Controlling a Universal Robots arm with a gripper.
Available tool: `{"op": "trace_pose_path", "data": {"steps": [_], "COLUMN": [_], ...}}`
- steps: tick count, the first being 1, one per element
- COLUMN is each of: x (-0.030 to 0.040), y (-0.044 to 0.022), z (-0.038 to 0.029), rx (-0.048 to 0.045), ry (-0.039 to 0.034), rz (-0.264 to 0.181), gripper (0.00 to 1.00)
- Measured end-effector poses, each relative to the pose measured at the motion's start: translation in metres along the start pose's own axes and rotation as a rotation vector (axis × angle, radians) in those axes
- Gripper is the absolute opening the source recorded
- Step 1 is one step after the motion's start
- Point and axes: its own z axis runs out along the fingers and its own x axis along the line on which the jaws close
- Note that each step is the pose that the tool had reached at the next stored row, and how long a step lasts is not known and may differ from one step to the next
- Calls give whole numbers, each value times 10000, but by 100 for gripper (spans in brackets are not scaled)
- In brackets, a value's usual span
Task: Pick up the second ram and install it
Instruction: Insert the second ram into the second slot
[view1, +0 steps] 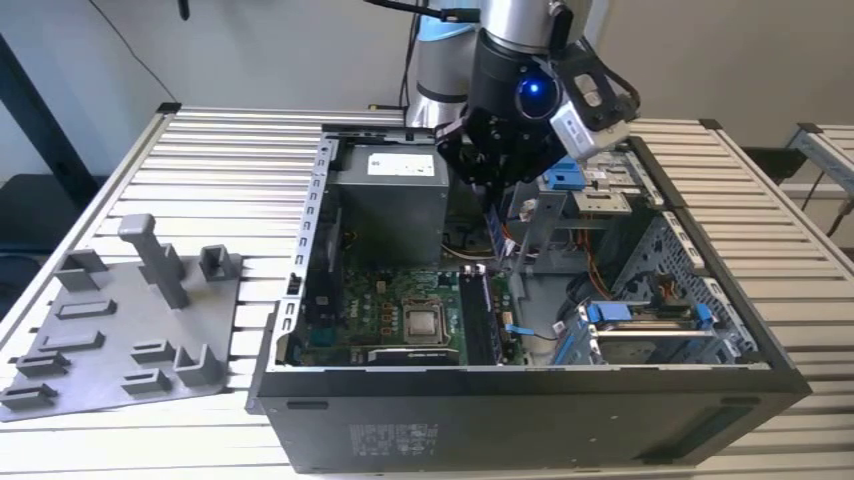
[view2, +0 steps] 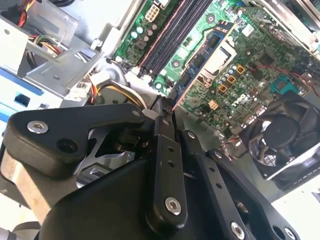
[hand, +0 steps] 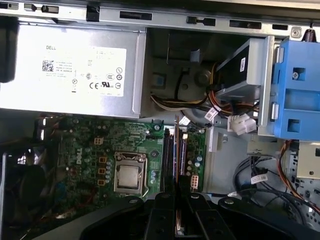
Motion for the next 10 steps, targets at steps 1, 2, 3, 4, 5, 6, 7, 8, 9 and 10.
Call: {"op": "trace_pose_path", "data": {"steps": [1, 2, 3, 4, 5, 6, 7, 8, 9, 10], "x": [0, -1, -4, -6, -6, -6, -6, -11, -16, -19], "y": [-1, -1, -2, -3, -3, -4, -4, -7, -9, -11], "z": [16, 33, 46, 60, 77, 94, 109, 127, 144, 162], "rx": [4, 4, 5, 4, 9, 19, 21, 22, 22, 22], "ry": [0, -1, -2, -1, -5, -14, -36, -41, -42, -43], "rz": [0, -1, -1, -1, 0, -1, -2, -4, -2, -2], "gripper": [14, 14, 14, 14, 14, 14, 14, 14, 14, 14]}}
